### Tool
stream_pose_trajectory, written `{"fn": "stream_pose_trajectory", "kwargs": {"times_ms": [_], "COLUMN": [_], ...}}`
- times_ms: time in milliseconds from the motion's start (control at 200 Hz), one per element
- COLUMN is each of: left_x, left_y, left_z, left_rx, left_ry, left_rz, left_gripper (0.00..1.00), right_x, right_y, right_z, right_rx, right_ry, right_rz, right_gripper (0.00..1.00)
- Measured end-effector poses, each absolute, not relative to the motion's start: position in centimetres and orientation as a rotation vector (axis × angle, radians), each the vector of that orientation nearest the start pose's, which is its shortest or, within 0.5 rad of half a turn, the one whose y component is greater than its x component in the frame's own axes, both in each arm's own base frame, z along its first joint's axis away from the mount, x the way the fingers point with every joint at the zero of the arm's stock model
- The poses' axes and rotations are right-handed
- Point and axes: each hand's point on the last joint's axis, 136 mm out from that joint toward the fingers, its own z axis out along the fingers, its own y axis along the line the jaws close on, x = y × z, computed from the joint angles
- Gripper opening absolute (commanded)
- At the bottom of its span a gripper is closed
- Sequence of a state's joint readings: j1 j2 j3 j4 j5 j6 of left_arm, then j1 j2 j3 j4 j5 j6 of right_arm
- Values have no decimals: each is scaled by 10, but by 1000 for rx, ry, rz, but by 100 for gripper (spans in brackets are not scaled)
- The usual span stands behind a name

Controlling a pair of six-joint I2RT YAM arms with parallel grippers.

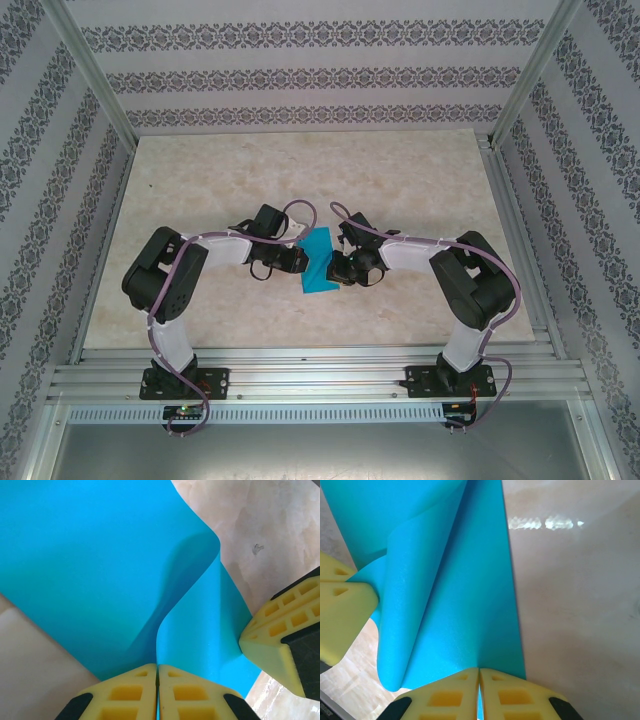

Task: Fold a paper plane with a square sheet of paper (fold left side to right side)
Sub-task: Fold the triangle a second time at the center of the table.

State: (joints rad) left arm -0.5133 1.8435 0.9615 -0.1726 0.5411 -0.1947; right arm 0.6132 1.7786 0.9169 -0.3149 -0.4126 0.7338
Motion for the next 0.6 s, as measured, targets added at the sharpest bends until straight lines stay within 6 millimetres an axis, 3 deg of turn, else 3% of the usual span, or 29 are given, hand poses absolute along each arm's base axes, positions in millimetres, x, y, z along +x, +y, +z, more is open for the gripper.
{"fn": "stream_pose_trajectory", "kwargs": {"times_ms": [599], "left_x": [311], "left_y": [-276], "left_z": [23], "left_rx": [619], "left_ry": [2623], "left_rz": [-935], "left_gripper": [11], "right_x": [262], "right_y": [270], "right_z": [12], "right_rx": [49], "right_ry": [2973], "right_rz": [860], "right_gripper": [14]}}
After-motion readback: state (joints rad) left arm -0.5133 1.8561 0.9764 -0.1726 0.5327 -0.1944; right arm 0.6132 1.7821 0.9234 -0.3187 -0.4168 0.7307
